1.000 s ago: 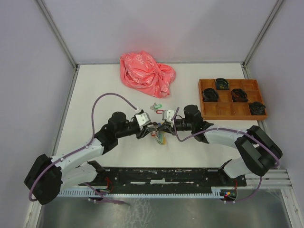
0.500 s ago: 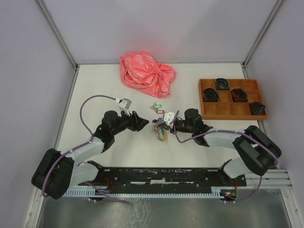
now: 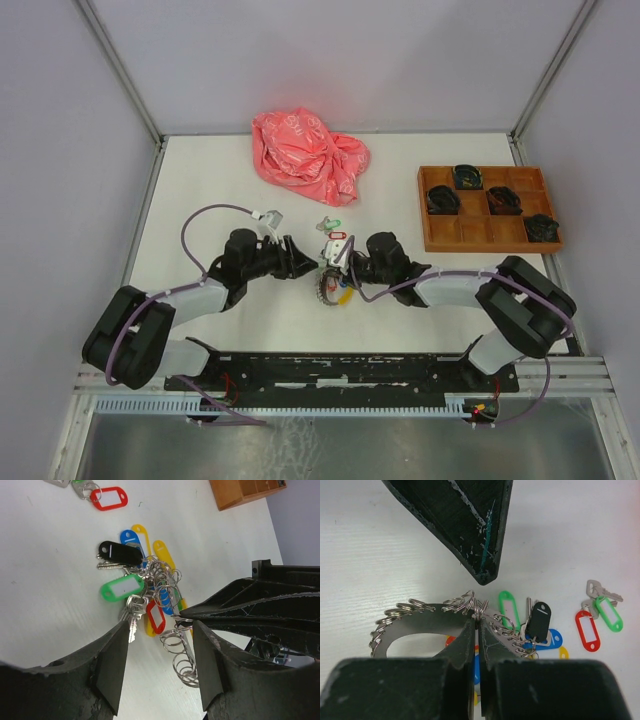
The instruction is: Put the keys on the keyring
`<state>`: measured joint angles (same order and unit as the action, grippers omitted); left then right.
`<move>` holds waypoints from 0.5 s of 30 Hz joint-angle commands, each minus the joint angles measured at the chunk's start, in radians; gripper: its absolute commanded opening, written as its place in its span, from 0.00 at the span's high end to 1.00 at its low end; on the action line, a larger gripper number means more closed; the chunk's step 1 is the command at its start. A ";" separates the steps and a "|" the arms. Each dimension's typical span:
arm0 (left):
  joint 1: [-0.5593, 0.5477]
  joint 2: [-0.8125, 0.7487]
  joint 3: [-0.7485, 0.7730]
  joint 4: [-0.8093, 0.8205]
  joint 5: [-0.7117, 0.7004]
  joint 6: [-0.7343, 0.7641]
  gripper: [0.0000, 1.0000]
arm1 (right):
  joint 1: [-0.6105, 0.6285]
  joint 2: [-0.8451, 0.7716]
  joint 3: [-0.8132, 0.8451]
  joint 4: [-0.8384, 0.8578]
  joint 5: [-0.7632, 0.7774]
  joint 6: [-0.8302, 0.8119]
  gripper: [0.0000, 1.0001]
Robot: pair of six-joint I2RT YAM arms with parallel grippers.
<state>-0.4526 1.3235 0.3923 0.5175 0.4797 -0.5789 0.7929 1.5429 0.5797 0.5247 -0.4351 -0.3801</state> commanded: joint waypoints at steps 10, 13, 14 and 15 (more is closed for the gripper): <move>0.002 -0.021 0.001 -0.162 -0.097 0.002 0.43 | 0.058 0.088 0.104 -0.203 0.120 0.132 0.87; -0.002 -0.018 0.000 -0.164 -0.095 -0.007 0.44 | 0.060 0.072 0.127 -0.263 0.121 0.155 0.80; -0.005 -0.019 -0.001 -0.165 -0.093 -0.010 0.45 | 0.060 0.061 0.142 -0.300 0.119 0.160 0.77; -0.008 -0.021 -0.001 -0.169 -0.093 -0.013 0.45 | 0.060 0.048 0.157 -0.344 0.116 0.167 0.74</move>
<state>-0.4530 1.3231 0.3950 0.3431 0.3954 -0.5781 0.8494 1.6299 0.6609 0.2928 -0.3328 -0.2653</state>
